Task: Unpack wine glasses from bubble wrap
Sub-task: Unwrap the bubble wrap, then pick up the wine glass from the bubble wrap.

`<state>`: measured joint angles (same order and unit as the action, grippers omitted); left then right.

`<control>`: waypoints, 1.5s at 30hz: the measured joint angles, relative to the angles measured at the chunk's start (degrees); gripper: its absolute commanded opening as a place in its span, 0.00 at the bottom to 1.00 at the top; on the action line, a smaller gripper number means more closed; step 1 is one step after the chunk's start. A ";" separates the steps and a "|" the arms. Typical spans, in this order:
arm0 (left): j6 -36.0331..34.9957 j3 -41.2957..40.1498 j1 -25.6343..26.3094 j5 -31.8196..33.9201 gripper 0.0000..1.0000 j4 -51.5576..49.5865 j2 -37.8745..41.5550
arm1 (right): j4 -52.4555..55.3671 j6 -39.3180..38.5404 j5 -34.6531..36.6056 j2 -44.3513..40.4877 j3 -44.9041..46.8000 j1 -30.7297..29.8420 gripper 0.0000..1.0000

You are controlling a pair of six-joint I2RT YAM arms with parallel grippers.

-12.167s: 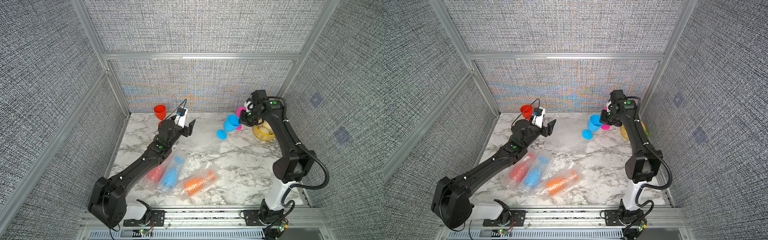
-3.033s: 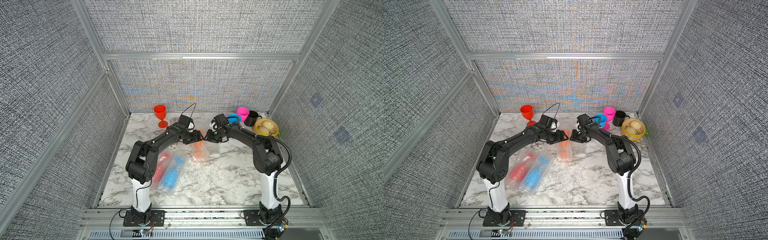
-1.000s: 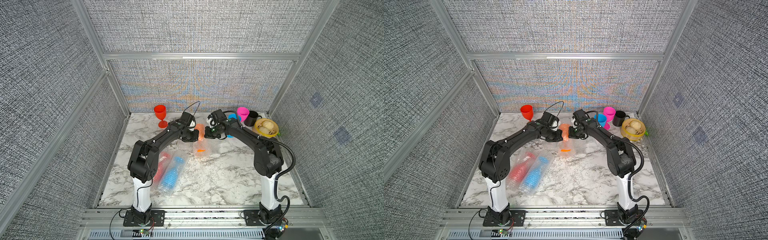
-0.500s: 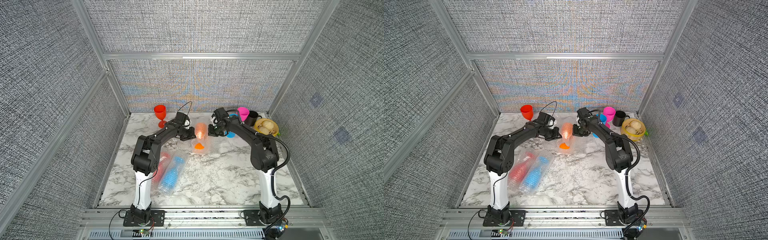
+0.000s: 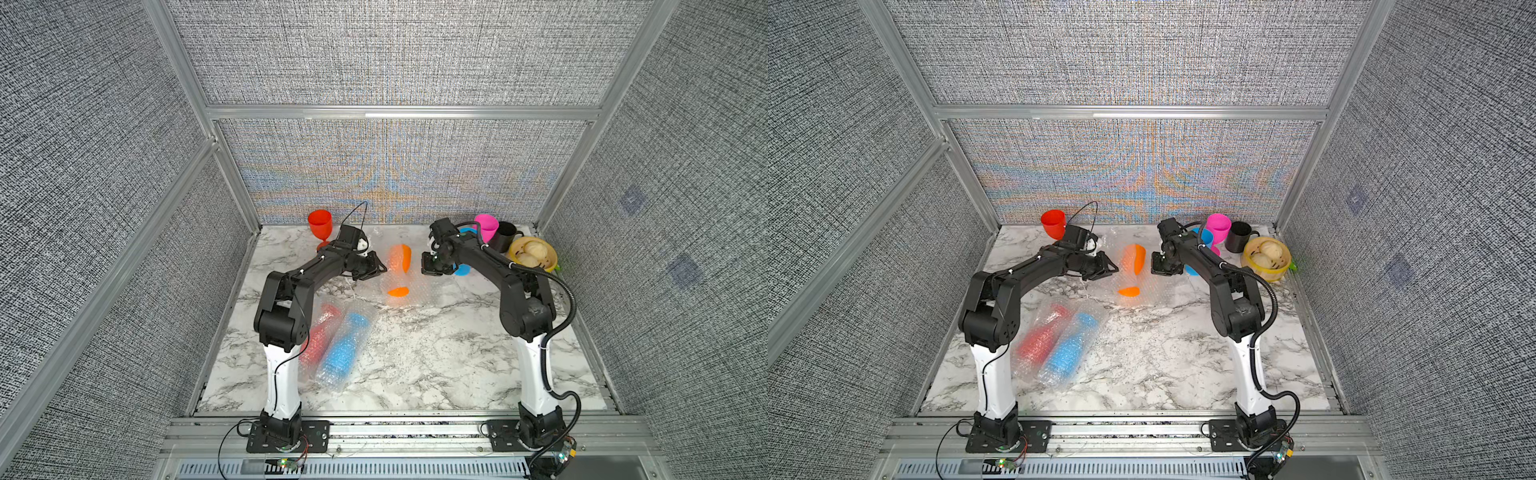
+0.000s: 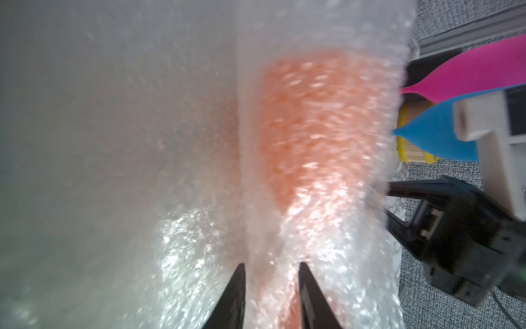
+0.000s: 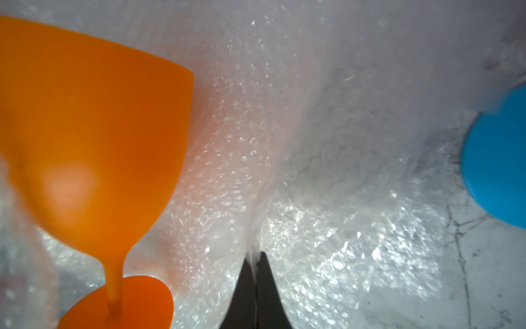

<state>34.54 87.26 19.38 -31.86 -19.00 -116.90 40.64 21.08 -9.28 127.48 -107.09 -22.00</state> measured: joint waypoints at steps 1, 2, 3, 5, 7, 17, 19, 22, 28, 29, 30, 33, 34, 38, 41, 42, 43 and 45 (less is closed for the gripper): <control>0.09 -0.07 -0.46 -0.02 0.46 0.07 0.98 | 0.00 0.00 -0.02 -0.02 0.00 -0.02 0.00; 0.15 -0.02 -0.96 0.00 0.48 0.31 2.21 | 0.02 -0.17 -0.02 -0.07 0.00 -0.02 0.00; 0.15 0.17 -1.44 0.02 0.49 0.22 3.15 | 0.02 -0.26 -0.02 -0.09 -0.04 -0.02 0.00; -0.15 0.98 -1.92 0.48 0.51 -0.50 4.74 | 0.02 -0.42 -0.02 -0.09 -0.07 0.00 0.00; -0.83 1.86 -1.90 0.92 0.51 -1.36 6.03 | 0.13 -0.46 -0.02 -0.09 -0.17 0.00 0.00; -6.19 11.52 4.31 6.88 0.55 -11.78 2.27 | 0.70 -0.35 -0.50 -0.09 -0.59 0.24 0.08; -7.37 14.73 6.34 9.46 0.55 -14.93 -0.94 | 0.63 -0.31 -0.85 -0.09 -0.37 0.39 0.10; -8.72 18.88 8.48 13.51 0.55 -19.54 -5.73 | 0.63 0.13 -1.49 -0.09 0.22 0.63 0.11; -8.79 18.69 9.66 15.63 0.55 -22.12 -10.73 | 0.31 1.03 -2.34 0.24 0.42 0.68 0.12; -8.68 18.18 9.73 14.97 0.55 -21.77 -11.21 | 0.22 1.29 -2.43 0.35 0.42 0.68 0.12; -8.50 17.86 9.84 14.12 0.54 -21.31 -11.61 | 0.17 1.36 -2.60 0.48 0.42 0.68 0.12; -7.85 17.40 10.27 11.72 0.53 -19.32 -13.03 | -0.15 1.44 -2.82 0.94 0.42 0.68 0.12; -7.76 17.38 10.47 11.28 0.52 -18.80 -13.49 | -0.20 1.64 -2.82 1.11 0.42 0.68 0.11; -7.28 17.53 10.56 10.14 0.36 -17.07 -15.13 | -0.22 1.84 -3.02 1.57 0.42 0.68 0.11; -7.34 17.70 10.40 9.25 0.22 -16.37 -15.54 | -0.59 2.23 -2.99 1.57 0.59 0.68 0.11; -7.32 17.68 10.43 9.25 0.19 -16.09 -15.45 | -0.79 2.23 -2.99 1.57 0.81 0.68 0.12; -7.32 17.49 10.40 9.22 0.17 -15.78 -15.21 | -0.92 2.23 -2.99 1.55 1.07 0.68 0.12; -7.50 16.87 10.32 9.22 0.13 -16.00 -14.23 | -0.96 2.21 -2.95 1.55 1.38 0.68 0.12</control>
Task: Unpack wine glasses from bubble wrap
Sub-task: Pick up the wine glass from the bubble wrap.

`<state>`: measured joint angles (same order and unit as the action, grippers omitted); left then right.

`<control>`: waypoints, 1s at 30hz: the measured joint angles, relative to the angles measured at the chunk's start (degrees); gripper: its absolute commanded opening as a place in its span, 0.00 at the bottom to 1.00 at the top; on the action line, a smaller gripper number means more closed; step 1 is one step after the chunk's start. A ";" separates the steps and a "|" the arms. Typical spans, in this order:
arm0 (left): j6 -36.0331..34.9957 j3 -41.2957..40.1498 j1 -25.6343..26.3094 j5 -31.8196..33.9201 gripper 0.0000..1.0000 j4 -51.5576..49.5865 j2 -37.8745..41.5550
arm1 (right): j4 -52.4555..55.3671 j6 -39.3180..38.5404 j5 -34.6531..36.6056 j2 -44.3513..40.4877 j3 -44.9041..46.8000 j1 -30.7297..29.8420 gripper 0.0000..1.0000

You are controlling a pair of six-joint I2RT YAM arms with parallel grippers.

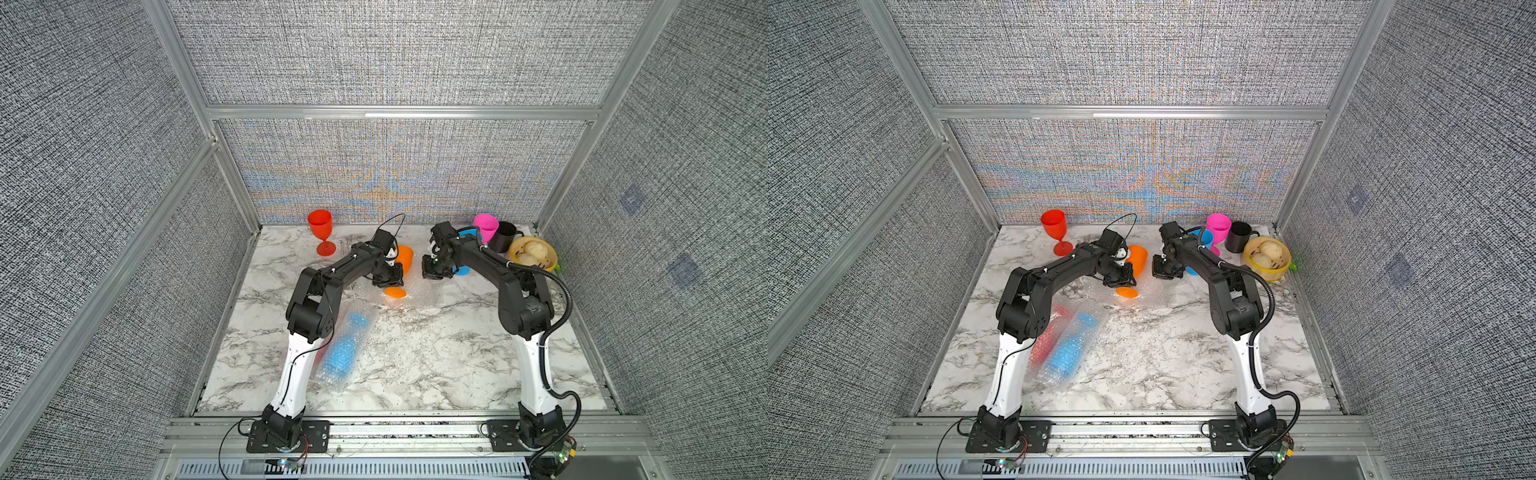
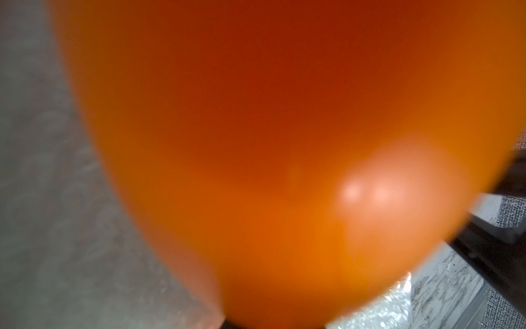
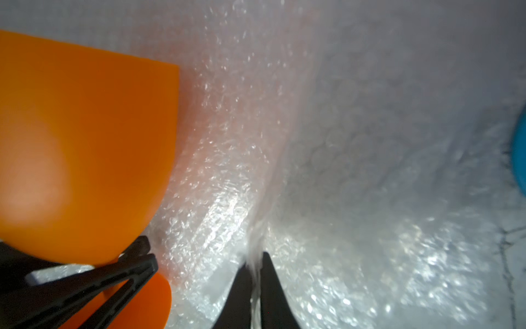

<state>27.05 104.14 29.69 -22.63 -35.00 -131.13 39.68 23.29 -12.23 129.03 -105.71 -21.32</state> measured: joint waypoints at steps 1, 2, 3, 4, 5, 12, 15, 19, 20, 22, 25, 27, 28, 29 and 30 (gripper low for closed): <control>-0.11 -0.11 -0.20 0.04 0.12 -0.26 0.44 | -0.04 0.00 0.00 0.00 0.04 0.02 0.12; -0.39 -0.11 -0.55 0.09 0.11 -0.37 0.96 | -0.07 0.00 0.00 0.00 0.04 0.02 0.13; -0.52 -0.13 -0.96 0.13 0.11 -0.37 1.55 | -0.07 0.00 0.04 0.00 0.04 0.09 0.14; -0.68 -0.26 -1.33 0.13 0.11 -0.33 2.14 | -0.04 0.00 0.20 0.00 0.04 0.15 0.15; -0.72 -0.57 -1.79 0.13 0.11 -0.28 2.89 | -0.02 -0.02 0.31 0.00 0.04 0.17 0.16; -0.94 -2.97 -3.80 0.04 0.10 -0.33 8.57 | 0.26 -0.46 0.98 -0.26 0.07 0.28 0.29; -1.22 -4.31 -3.78 -0.35 0.09 -0.02 11.37 | 0.74 -0.68 1.11 -1.14 0.07 0.28 0.44; -2.56 -8.68 -3.85 -0.20 0.04 2.82 16.74 | 1.25 -0.96 1.42 -3.78 0.20 0.28 0.61; -2.89 -9.94 -3.85 0.11 0.02 3.76 18.34 | 1.31 -1.01 1.42 -4.72 0.20 0.28 0.64; -3.41 -12.74 -3.85 0.72 0.00 6.56 21.53 | 1.66 -1.14 1.36 -6.49 0.31 0.26 0.67; -4.63 -19.78 -3.85 1.20 0.00 13.86 26.40 | 1.92 -1.14 0.48 -9.42 0.61 0.26 0.67; -6.10 -26.27 -3.76 1.14 0.01 20.39 29.92 | 2.03 -1.09 -0.37 -11.78 1.03 0.22 0.67; -6.95 -30.29 -3.65 1.18 0.04 24.61 31.98 | 2.03 -1.03 -0.92 -13.25 1.22 0.17 0.67; -8.04 -34.36 -3.52 1.11 0.04 29.24 33.92 | 2.03 -0.81 -1.68 -14.80 1.42 0.15 0.67; -9.22 -38.05 -3.32 0.87 0.05 33.77 35.58 | 2.05 -0.61 -2.23 -16.09 1.46 0.15 0.67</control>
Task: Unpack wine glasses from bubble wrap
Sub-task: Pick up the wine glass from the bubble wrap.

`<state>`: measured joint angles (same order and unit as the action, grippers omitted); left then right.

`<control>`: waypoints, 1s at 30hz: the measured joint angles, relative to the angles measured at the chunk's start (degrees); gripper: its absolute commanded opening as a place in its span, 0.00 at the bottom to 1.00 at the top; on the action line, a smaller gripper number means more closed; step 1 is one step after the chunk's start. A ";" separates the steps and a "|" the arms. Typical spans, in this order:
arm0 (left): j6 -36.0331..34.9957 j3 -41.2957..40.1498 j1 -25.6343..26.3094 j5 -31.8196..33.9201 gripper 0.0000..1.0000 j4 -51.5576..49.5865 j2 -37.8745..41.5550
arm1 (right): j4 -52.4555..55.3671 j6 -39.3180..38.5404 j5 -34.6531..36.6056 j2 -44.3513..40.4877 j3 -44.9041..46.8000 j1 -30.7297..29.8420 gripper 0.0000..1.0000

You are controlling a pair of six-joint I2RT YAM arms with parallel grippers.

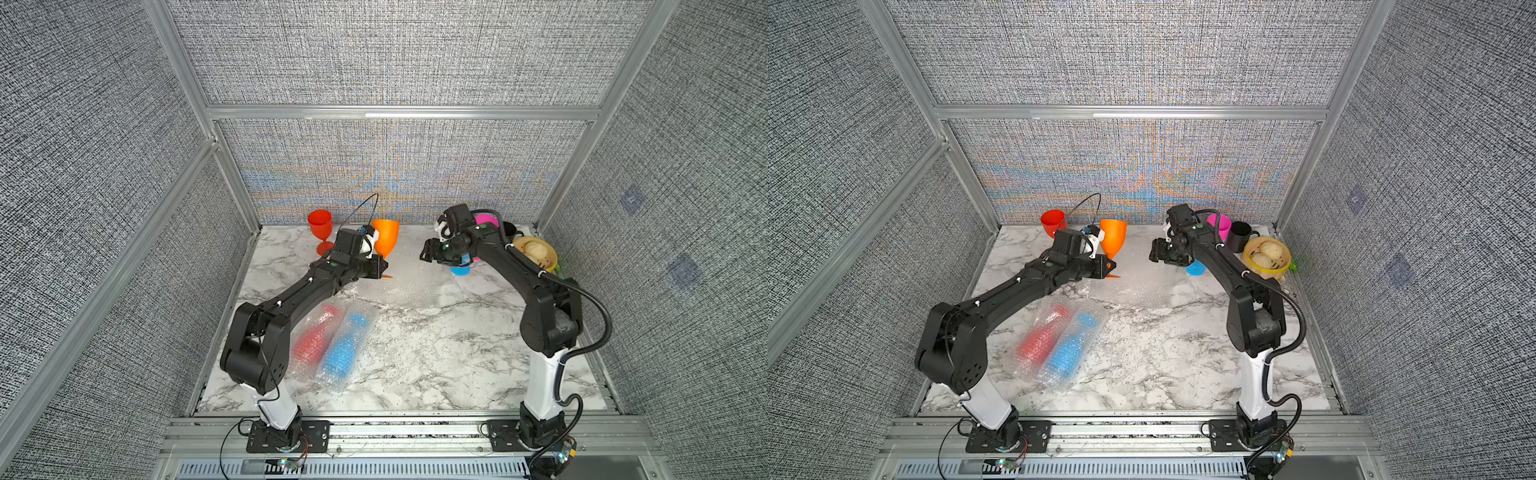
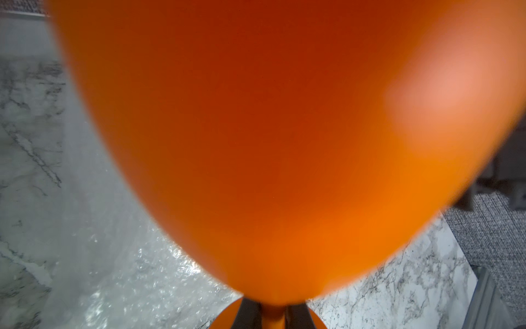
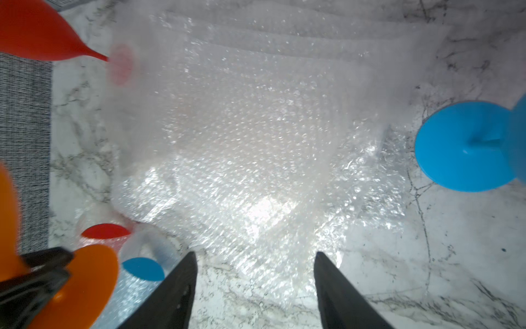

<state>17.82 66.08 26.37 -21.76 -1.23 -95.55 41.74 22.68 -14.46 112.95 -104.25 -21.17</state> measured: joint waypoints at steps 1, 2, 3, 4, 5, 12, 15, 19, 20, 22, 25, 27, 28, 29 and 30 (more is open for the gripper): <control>-1.62 -3.89 0.26 -0.48 0.05 5.11 1.64 | -0.02 0.02 -0.68 -1.49 -0.02 0.00 0.67; -3.28 -6.93 0.55 -1.05 0.05 9.20 2.89 | 0.15 0.26 -1.27 -2.93 -0.22 0.00 0.66; -5.16 -9.22 0.83 -1.49 0.04 12.52 3.80 | 0.46 0.48 -1.66 -4.04 -0.59 0.02 0.66; -7.48 -11.10 1.09 -2.23 0.04 15.61 4.70 | 0.81 0.61 -2.21 -5.33 -1.11 0.02 0.65; -9.68 -12.24 1.31 -2.69 0.03 17.92 5.40 | 1.11 0.63 -2.58 -6.69 -1.57 0.09 0.64; -23.08 -18.36 1.68 -4.52 0.02 29.55 7.32 | 1.70 1.70 -5.79 -15.63 -1.33 0.76 0.59; -27.10 -21.29 1.92 -4.50 0.01 32.85 7.21 | 1.95 1.70 -8.13 -17.40 -0.98 0.90 0.55; -30.49 -23.87 2.10 -4.48 0.00 38.69 6.49 | 2.78 0.92 -13.70 -17.46 -0.98 0.90 0.51; -31.12 -24.13 2.08 -4.42 0.00 39.74 6.40 | 3.10 0.57 -15.32 -17.16 -1.05 0.90 0.51; -31.56 -24.24 2.10 -4.31 0.00 41.81 6.38 | 3.69 0.00 -17.64 -16.41 -1.20 0.90 0.50; -32.39 -24.26 2.10 -4.31 0.00 44.06 6.34 | 5.22 -0.74 -20.20 -15.21 -1.64 0.55 0.50; -32.41 -24.26 2.14 -4.31 0.00 44.70 6.29 | 5.64 -1.16 -21.27 -14.51 -2.23 0.04 0.50; -32.57 -24.26 2.14 -4.31 0.00 44.92 6.29 | 5.70 -1.49 -21.84 -14.19 -2.54 -0.31 0.49; -32.61 -24.22 2.14 -4.33 0.00 45.09 6.29 | 5.81 -1.60 -22.18 -13.92 -2.84 -0.50 0.48; -32.61 -24.22 2.14 -4.33 0.00 45.22 6.29 | 5.92 -1.68 -22.47 -13.66 -3.08 -0.68 0.48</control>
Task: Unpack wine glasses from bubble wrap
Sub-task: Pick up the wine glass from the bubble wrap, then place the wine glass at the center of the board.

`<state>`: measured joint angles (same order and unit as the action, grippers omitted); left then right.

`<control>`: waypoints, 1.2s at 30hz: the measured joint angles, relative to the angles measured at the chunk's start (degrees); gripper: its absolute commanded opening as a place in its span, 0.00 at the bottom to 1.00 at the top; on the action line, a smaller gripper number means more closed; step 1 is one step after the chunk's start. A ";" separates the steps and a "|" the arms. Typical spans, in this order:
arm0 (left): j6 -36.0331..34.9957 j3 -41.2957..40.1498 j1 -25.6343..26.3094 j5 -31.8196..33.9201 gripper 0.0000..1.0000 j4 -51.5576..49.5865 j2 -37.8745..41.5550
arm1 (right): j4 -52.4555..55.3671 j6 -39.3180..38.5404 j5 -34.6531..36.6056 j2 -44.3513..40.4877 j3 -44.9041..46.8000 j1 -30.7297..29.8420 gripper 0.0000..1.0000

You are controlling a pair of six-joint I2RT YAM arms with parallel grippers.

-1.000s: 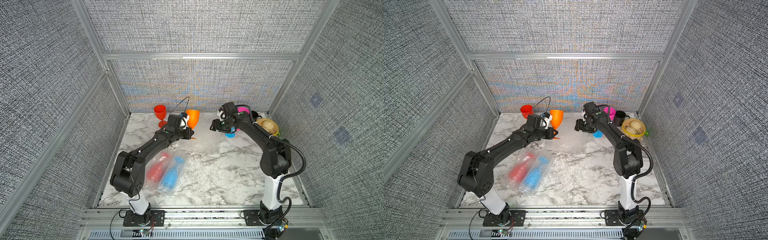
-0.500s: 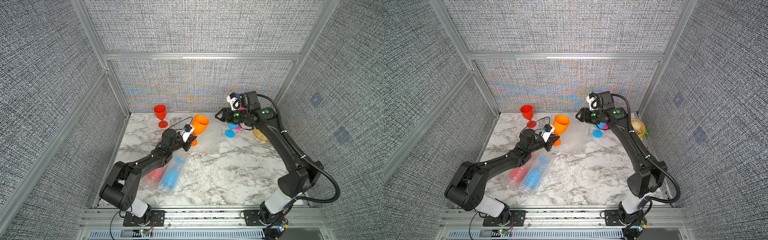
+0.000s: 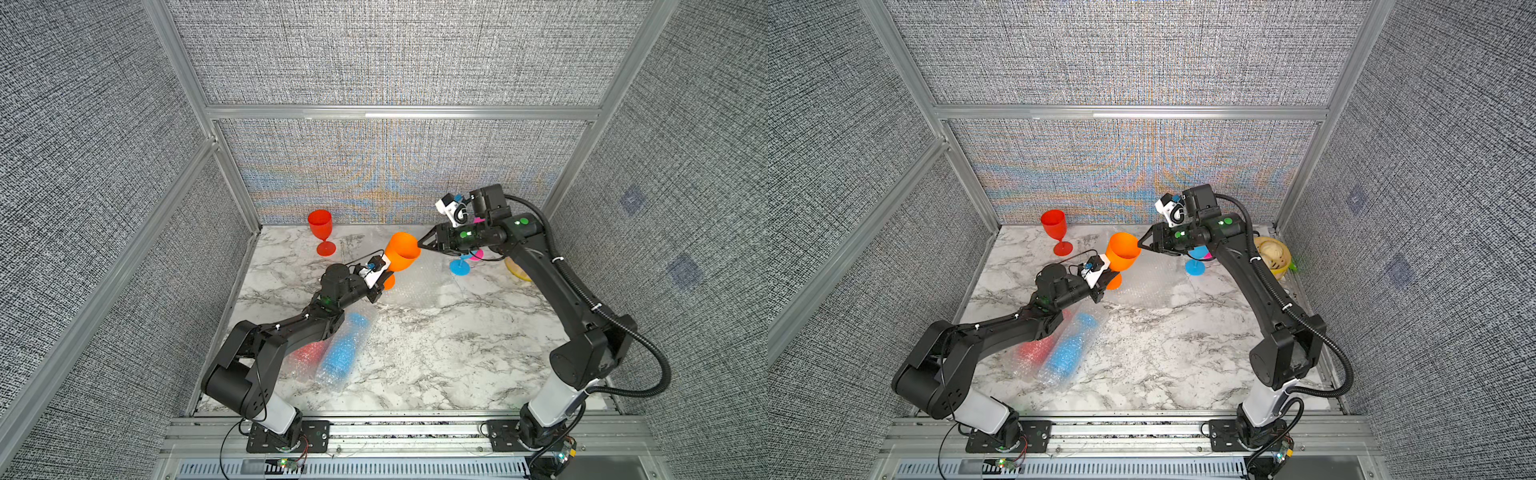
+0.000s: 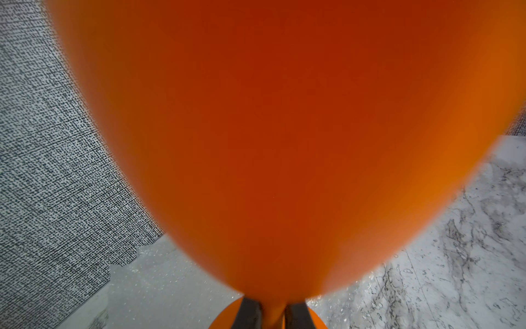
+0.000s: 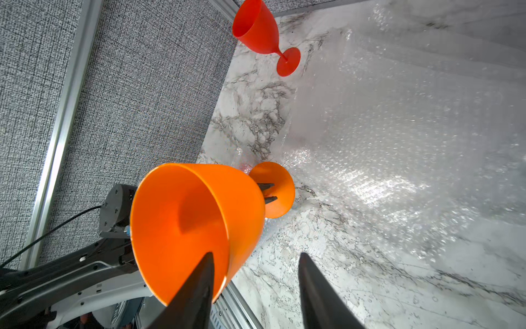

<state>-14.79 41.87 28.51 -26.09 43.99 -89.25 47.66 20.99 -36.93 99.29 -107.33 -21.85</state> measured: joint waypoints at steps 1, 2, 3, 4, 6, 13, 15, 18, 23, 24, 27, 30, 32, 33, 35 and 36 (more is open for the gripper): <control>0.00 0.02 0.00 0.00 0.00 0.04 -0.04 | 0.15 -0.13 -0.24 0.24 -0.20 -0.09 0.46; 0.00 0.04 0.00 -0.02 0.00 0.07 -0.09 | 0.22 -0.20 -0.42 0.46 -0.33 -0.09 0.44; -0.02 0.09 0.00 -0.04 0.00 0.04 -0.13 | 0.42 -0.26 -0.42 0.63 -0.46 -0.09 0.42; -0.04 0.11 0.00 -0.17 0.00 0.07 -0.15 | 0.57 -0.26 -0.42 0.85 -0.61 -0.09 0.38; -0.17 0.11 0.11 -0.37 0.00 0.02 -0.15 | 0.70 -0.26 -0.44 1.20 -0.94 -0.11 0.29; -1.73 0.48 0.83 -0.57 0.00 -2.45 -0.31 | 1.05 -0.52 0.59 3.06 -2.97 -1.07 0.04; -2.51 0.50 1.09 0.22 0.01 -3.48 -0.31 | 1.97 -1.01 1.81 3.65 -3.56 -1.38 0.00; -3.21 0.52 1.36 0.70 0.11 -4.90 -0.15 | 3.39 -1.66 3.85 4.11 -4.35 -1.79 0.00; -4.48 1.46 1.84 0.57 0.36 -5.68 0.87 | 5.05 -2.29 7.78 3.15 -4.63 -2.08 0.00; -4.46 1.77 1.90 0.57 0.40 -5.73 1.20 | 5.27 -2.29 8.44 2.86 -4.63 -2.08 0.00; -4.20 2.16 1.99 0.59 0.59 -5.90 2.49 | 6.36 -2.80 10.45 1.36 -4.68 -2.01 0.00; -3.39 2.45 1.99 0.63 0.70 -6.78 3.34 | 7.19 -3.37 12.52 0.13 -4.68 -1.97 0.00; -2.91 2.80 2.08 0.63 0.72 -6.88 3.67 | 7.85 -3.80 13.62 -0.52 -4.48 -1.62 0.00; -2.60 2.91 2.10 0.61 0.73 -6.86 3.74 | 8.17 -3.80 14.16 -0.79 -4.39 -1.29 0.00; -1.36 2.93 2.10 0.61 0.73 -6.86 3.87 | 8.70 -4.11 15.72 -1.36 -3.89 -0.22 0.00; -0.76 2.93 2.10 0.66 0.73 -6.84 4.02 | 8.92 -4.17 16.57 -1.75 -3.32 0.44 0.00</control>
<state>-15.55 44.80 30.61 -25.43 37.15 -85.23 56.58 16.82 -20.36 97.54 -110.65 -21.41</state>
